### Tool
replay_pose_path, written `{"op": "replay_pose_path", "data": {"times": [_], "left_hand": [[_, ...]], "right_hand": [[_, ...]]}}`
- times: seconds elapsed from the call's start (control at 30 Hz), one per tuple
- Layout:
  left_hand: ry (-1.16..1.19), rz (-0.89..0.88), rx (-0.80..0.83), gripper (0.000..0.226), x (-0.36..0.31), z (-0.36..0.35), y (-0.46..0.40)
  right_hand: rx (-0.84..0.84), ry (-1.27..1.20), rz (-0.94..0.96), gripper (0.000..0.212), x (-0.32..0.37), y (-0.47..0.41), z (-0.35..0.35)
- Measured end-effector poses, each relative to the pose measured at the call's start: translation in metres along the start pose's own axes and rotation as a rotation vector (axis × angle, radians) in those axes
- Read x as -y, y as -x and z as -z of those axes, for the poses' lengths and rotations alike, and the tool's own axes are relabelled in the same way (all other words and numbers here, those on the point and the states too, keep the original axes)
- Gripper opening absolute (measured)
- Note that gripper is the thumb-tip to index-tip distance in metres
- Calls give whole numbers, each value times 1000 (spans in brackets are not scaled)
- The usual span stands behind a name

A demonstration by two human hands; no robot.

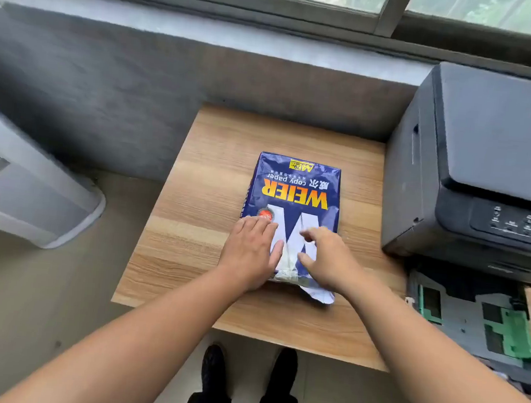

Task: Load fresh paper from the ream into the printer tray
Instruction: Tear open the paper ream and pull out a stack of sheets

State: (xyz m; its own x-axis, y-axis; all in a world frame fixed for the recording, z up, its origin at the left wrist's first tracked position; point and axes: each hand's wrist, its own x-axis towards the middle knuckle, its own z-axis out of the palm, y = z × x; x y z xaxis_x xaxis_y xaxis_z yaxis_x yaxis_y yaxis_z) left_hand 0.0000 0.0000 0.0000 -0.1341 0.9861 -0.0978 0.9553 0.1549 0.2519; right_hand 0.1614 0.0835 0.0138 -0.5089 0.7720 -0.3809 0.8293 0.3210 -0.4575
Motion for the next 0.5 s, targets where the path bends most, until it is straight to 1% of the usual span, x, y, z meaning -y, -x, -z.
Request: {"op": "replay_pose_path", "data": {"times": [0.13,0.17,0.2,0.33,0.5], "left_hand": [[-26,2,67,60,4,-26,-6],[-34,-5,80,59,4,-34,-6],[-37,-21,91,57,5,-41,-7],[-55,-46,79,56,8,-64,-4],[-59,-48,116,59,12,-77,-2]], "right_hand": [[104,-32,-170,62,-4,-15,-36],[93,-37,-199,61,-7,-18,-46],[60,-52,-221,58,-9,-21,-53],[-132,-155,-218,32,-14,-26,-77],[-253,-220,-204,11,-15,-28,-92]]}}
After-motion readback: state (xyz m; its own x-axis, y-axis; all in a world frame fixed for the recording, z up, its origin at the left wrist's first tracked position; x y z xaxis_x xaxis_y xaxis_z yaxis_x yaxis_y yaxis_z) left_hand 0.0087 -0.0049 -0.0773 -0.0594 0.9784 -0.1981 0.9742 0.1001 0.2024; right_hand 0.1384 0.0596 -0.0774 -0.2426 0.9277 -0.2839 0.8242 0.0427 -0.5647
